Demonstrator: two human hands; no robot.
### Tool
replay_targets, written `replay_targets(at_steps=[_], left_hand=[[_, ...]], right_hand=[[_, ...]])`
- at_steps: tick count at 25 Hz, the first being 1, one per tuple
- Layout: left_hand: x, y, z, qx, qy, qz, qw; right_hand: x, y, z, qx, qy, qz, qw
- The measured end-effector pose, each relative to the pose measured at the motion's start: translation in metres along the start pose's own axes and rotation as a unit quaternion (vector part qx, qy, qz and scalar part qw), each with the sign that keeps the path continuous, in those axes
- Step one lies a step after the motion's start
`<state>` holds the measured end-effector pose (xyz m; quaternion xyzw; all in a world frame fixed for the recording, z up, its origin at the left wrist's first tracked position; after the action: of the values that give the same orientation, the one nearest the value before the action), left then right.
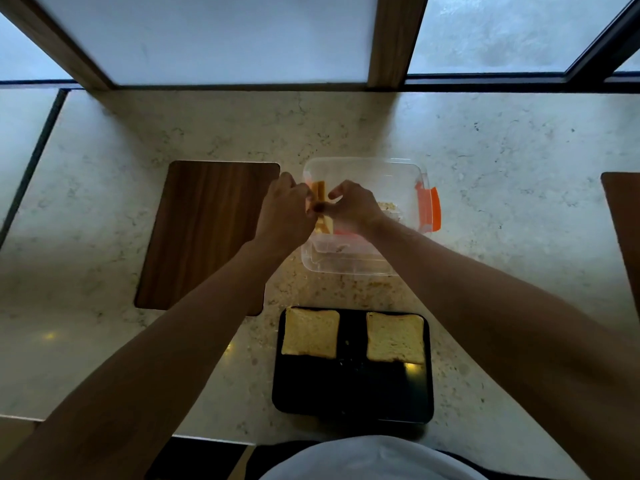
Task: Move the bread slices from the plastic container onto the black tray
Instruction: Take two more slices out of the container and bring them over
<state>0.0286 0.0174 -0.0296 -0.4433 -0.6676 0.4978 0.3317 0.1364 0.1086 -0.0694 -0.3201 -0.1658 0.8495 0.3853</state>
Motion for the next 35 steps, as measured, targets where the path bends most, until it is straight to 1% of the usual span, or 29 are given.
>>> replay_targets(at_steps=[4,6,9,12,15,17,20,24,28,31,33,35], left_hand=[[0.005,0.001,0.001,0.033,0.014,0.014,0.999],[0.008,0.002,-0.001,0.041,0.021,0.029,0.999],[0.010,0.000,-0.008,0.071,0.041,0.033,0.996],[0.010,-0.004,-0.020,0.157,0.102,0.025,0.982],[0.012,-0.002,-0.031,0.220,0.166,0.057,0.960],[0.018,0.000,-0.037,0.244,0.188,0.086,0.947],[0.023,0.004,-0.047,0.278,0.232,0.111,0.926],[0.026,0.015,-0.054,0.304,0.286,0.150,0.896],[0.037,0.021,-0.059,0.340,0.319,0.149,0.872],[0.043,0.025,-0.061,0.343,0.355,0.164,0.854],[0.046,0.026,-0.058,0.336,0.367,0.189,0.847],[0.047,0.025,-0.055,0.332,0.378,0.194,0.842]], right_hand=[[0.009,0.002,-0.005,0.021,0.035,0.034,0.999],[0.010,-0.002,-0.007,0.025,0.042,0.041,0.998],[0.007,-0.008,-0.013,0.064,0.060,0.043,0.995],[0.004,-0.016,-0.017,0.084,0.070,0.055,0.992],[0.002,-0.026,-0.023,0.109,0.072,0.067,0.989],[0.001,-0.032,-0.027,0.097,0.067,0.065,0.991],[0.003,-0.039,-0.031,0.069,0.067,0.051,0.994],[0.004,-0.043,-0.038,0.013,0.062,0.036,0.997],[0.009,-0.041,-0.041,-0.020,0.058,0.035,0.997],[0.012,-0.039,-0.040,-0.068,0.040,0.029,0.996],[0.014,-0.038,-0.040,-0.078,0.040,0.020,0.996],[0.014,-0.037,-0.040,-0.094,0.040,0.020,0.995]])
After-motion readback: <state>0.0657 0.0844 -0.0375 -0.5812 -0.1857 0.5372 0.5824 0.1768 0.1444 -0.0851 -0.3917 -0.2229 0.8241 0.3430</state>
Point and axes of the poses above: each hand's wrist, its own x-axis towards the middle knuckle, its own y-axis out of the palm, z = x × y, the point moved 4 cm from there along x, towards the middle knuckle, and after that the axes turned 5 degrees about x, right-handed, at the moved point
